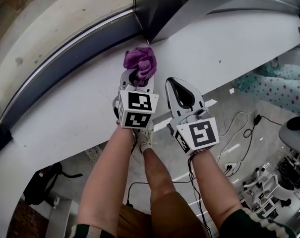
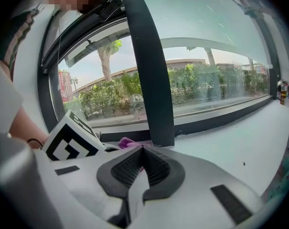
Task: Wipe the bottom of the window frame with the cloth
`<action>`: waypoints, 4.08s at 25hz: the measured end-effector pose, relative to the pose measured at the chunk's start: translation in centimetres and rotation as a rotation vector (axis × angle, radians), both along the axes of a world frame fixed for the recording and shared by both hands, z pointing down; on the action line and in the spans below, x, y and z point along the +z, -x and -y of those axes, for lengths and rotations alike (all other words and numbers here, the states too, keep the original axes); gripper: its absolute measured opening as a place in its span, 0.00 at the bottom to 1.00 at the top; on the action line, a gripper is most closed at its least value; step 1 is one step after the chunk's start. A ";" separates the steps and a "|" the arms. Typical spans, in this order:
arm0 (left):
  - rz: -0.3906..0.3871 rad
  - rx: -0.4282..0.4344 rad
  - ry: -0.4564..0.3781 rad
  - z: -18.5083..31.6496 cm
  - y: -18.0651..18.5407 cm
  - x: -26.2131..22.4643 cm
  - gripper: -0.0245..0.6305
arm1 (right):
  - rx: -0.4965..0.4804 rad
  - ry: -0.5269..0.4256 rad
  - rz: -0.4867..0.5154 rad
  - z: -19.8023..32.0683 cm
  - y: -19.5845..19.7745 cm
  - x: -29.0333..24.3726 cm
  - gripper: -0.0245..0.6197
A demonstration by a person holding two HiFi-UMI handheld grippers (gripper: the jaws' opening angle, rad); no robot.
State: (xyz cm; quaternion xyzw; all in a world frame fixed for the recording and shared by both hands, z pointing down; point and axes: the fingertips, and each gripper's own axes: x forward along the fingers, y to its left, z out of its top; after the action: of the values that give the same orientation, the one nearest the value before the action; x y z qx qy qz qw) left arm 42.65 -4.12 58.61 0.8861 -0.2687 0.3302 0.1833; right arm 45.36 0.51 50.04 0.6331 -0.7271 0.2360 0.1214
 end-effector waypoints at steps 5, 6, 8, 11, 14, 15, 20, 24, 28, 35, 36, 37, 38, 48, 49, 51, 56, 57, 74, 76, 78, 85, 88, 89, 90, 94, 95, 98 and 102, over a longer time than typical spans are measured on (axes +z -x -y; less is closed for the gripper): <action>0.011 0.009 0.014 -2.2 -0.1 0.0 0.19 | 0.011 0.006 0.006 -1.4 0.0 -0.1 0.06; 0.011 0.013 0.018 -2.7 -0.1 0.0 0.19 | 0.013 0.007 0.007 -1.7 0.0 -0.1 0.06; 0.009 0.020 0.023 -3.7 0.0 -0.1 0.19 | 0.021 0.007 0.008 -2.2 0.0 -0.2 0.06; 0.003 0.034 0.038 -5.6 0.4 -0.3 0.19 | 0.036 0.008 0.008 -3.2 0.1 -0.4 0.06; 0.004 0.050 0.044 -7.7 0.6 -0.3 0.19 | 0.047 0.014 0.009 -4.3 0.0 -0.4 0.06; 0.004 0.053 0.045 -8.3 0.6 -0.3 0.19 | 0.050 0.017 0.009 -4.7 -0.1 -0.4 0.06; 0.000 0.056 0.058 -10.7 0.6 -0.4 0.19 | 0.068 0.037 0.015 -6.7 -0.1 0.0 0.06; -0.005 0.046 0.071 -11.6 0.7 -0.5 0.19 | 0.081 0.052 0.024 -7.8 0.1 0.4 0.06; 0.002 0.041 0.081 -12.5 0.4 -0.7 0.19 | 0.089 0.059 0.037 -8.9 -0.2 0.5 0.06; -0.010 0.033 0.113 -16.0 0.8 -1.1 0.19 | 0.095 0.063 0.047 -10.1 -0.4 0.4 0.06; -0.017 0.025 0.125 -16.5 0.9 -1.1 0.19 | 0.091 0.063 0.046 -10.2 -0.3 0.5 0.06; -0.020 0.020 0.129 -16.9 1.1 -1.1 0.19 | 0.086 0.064 0.045 -10.3 -0.2 0.5 0.06; -0.021 0.017 0.126 -17.2 1.1 -1.1 0.19 | 0.084 0.065 0.045 -10.4 -0.2 0.6 0.06; -0.042 -0.008 0.105 -17.1 1.8 -1.3 0.19 | 0.044 0.077 0.023 -10.7 0.7 0.4 0.06; -0.044 -0.008 0.102 -17.1 1.9 -1.3 0.19 | 0.042 0.078 0.019 -10.8 0.8 0.3 0.06; -0.043 -0.002 0.097 -17.1 2.6 -1.3 0.19 | 0.044 0.088 0.019 -11.0 1.3 0.5 0.06; -0.040 -0.014 0.102 -17.0 5.6 -1.2 0.19 | 0.006 0.097 0.016 -10.7 4.3 0.7 0.06; -0.036 -0.019 0.100 -16.9 6.2 -1.2 0.19 | -0.006 0.096 0.017 -10.4 5.0 0.6 0.06; -0.031 -0.156 0.100 -15.1 17.5 -1.0 0.19 | -0.184 0.095 0.004 -7.3 16.4 0.6 0.06; -0.027 -0.162 0.099 -15.0 18.9 -1.0 0.19 | -0.191 0.100 0.008 -7.2 17.6 0.7 0.06; -0.024 -0.164 0.095 -14.9 20.0 -1.0 0.19 | -0.201 0.101 0.009 -7.0 18.7 0.7 0.06; -0.014 -0.191 0.094 -14.5 24.0 -1.1 0.19 | -0.242 0.081 0.013 -6.2 23.0 0.1 0.06; -0.011 -0.197 0.094 -14.4 25.6 -1.0 0.19 | -0.256 0.085 0.017 -6.0 24.6 0.2 0.06; -0.010 -0.199 0.094 -14.4 26.2 -1.0 0.19 | -0.261 0.088 0.018 -6.0 25.2 0.3 0.06; -0.009 -0.203 0.093 -14.4 26.8 -1.0 0.19 | -0.267 0.089 0.019 -6.0 25.8 0.4 0.06; -0.004 -0.221 0.093 -14.6 29.1 -0.8 0.19 | -0.296 0.090 0.024 -5.8 28.3 0.6 0.06; -0.005 -0.226 0.094 -14.6 29.6 -0.8 0.19 | -0.302 0.090 0.025 -5.7 28.9 0.7 0.06; -0.009 -0.235 0.096 -14.7 31.0 -0.7 0.19 | -0.321 0.095 0.027 -5.6 30.5 1.0 0.06; -0.008 -0.257 0.100 -14.6 33.0 -0.6 0.19 | -0.348 0.097 0.030 -5.3 32.7 1.2 0.06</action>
State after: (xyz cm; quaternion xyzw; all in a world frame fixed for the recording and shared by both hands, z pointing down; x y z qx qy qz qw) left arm 9.69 10.51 58.01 0.8355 -0.3622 0.3133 0.2692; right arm 12.63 5.78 51.22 0.4875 -0.8152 0.2557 0.1799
